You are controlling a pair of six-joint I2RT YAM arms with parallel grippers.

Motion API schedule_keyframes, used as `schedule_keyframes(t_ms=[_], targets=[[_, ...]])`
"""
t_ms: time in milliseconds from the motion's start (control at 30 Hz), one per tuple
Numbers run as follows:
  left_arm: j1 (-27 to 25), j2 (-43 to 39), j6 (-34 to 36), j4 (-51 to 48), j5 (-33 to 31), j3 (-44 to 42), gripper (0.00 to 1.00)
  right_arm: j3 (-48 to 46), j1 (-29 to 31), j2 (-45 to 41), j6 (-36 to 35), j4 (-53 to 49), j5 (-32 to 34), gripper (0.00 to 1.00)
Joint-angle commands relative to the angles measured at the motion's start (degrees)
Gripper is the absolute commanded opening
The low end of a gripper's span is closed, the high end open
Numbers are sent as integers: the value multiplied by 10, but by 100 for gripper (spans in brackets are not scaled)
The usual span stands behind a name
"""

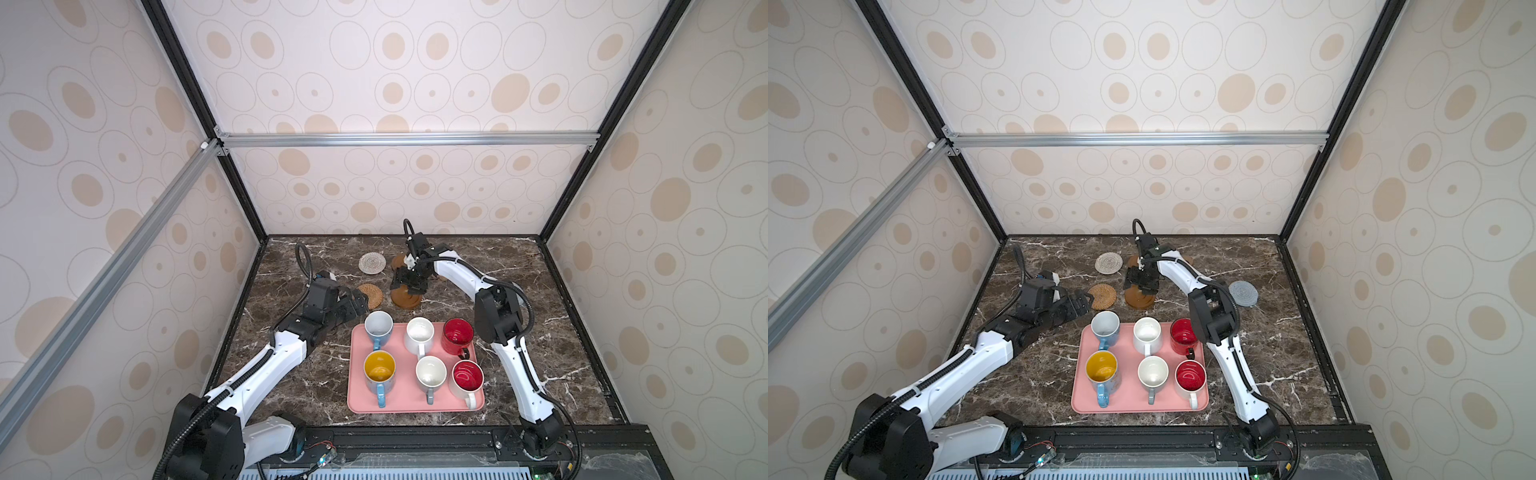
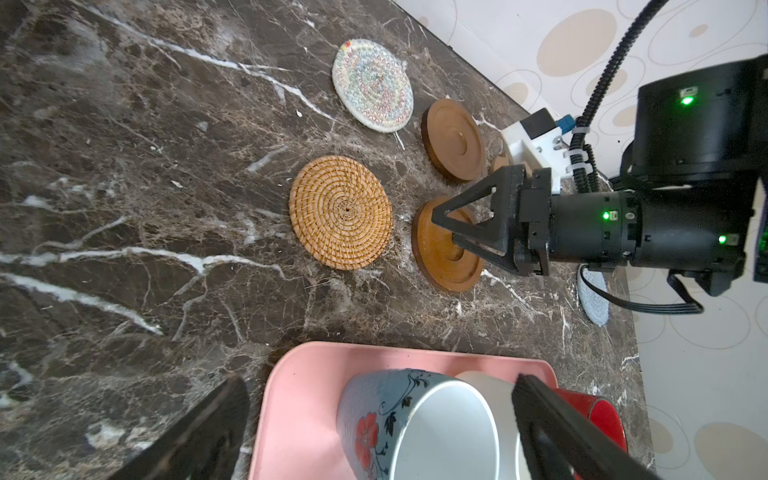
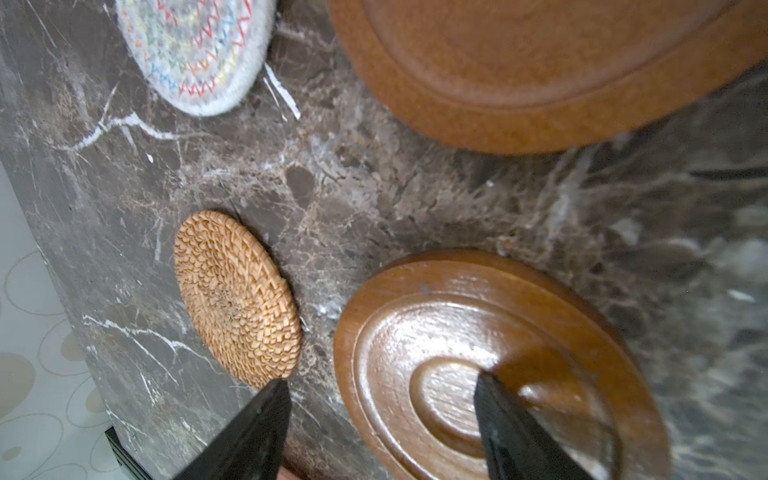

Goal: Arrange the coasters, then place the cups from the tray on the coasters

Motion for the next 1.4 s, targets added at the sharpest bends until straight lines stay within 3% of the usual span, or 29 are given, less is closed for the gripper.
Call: schedule_keyframes(t_ms=[0,500,1000,1367], targets=[[-4,-14,-8,0,-10,0,100,-9,-16,12,-11,-44,70,74],[-4,-11,-9,3,-9,3,100,-10,-16,11,-10,-39,48,75],[-5,4,-1,22,6,5,100,11,-16,-42,-10,-27,-25,75],[11,98,12,72,64,35,100,-8,-38,-133,-38,-36,-35,75]])
